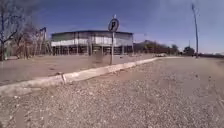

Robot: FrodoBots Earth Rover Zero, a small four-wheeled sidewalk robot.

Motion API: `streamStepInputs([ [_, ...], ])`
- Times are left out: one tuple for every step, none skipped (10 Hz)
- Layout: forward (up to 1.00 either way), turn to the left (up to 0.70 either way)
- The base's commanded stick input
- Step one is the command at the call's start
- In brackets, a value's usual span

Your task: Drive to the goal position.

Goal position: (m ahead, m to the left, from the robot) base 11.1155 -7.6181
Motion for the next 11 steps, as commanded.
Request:
streamStepInputs([
  [-0.31,-0.13],
  [-0.01,-0.44],
  [0.7,-0.27],
  [0.7,-0.27],
  [0.7,-0.27],
  [0.7,-0.27],
  [0.7,0.0],
  [0.7,0.0],
  [0.7,0.0],
  [0.7,0.0],
  [0.7,0.0],
])
